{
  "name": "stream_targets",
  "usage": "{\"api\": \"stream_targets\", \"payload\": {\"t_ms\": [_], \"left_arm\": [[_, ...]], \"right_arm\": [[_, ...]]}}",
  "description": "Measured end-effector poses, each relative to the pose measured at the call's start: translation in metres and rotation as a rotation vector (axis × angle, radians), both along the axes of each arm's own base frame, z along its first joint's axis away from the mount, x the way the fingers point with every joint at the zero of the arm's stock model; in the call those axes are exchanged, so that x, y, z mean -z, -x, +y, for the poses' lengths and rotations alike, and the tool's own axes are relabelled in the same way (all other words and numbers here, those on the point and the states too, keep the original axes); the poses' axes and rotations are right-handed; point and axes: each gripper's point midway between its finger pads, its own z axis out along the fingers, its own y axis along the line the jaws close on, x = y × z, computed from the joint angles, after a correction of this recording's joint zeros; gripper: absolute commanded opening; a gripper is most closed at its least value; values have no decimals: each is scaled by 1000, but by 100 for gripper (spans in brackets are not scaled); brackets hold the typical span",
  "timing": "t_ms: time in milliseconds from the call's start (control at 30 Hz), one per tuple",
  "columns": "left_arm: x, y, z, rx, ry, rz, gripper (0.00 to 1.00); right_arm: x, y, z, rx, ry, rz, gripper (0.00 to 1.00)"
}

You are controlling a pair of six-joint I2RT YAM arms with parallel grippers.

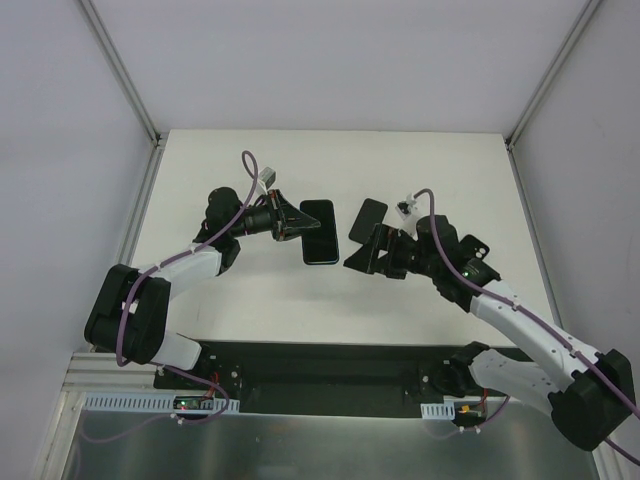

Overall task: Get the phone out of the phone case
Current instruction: Remove the phone case from the phone.

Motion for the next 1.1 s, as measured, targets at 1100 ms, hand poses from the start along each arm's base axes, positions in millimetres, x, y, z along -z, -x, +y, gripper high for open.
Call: {"api": "stream_targets", "payload": {"t_ms": [1100], "left_arm": [[0, -4, 1, -22, -3, -6, 0]], "right_arm": [[-9, -16, 9, 57, 26, -27, 96]]}}
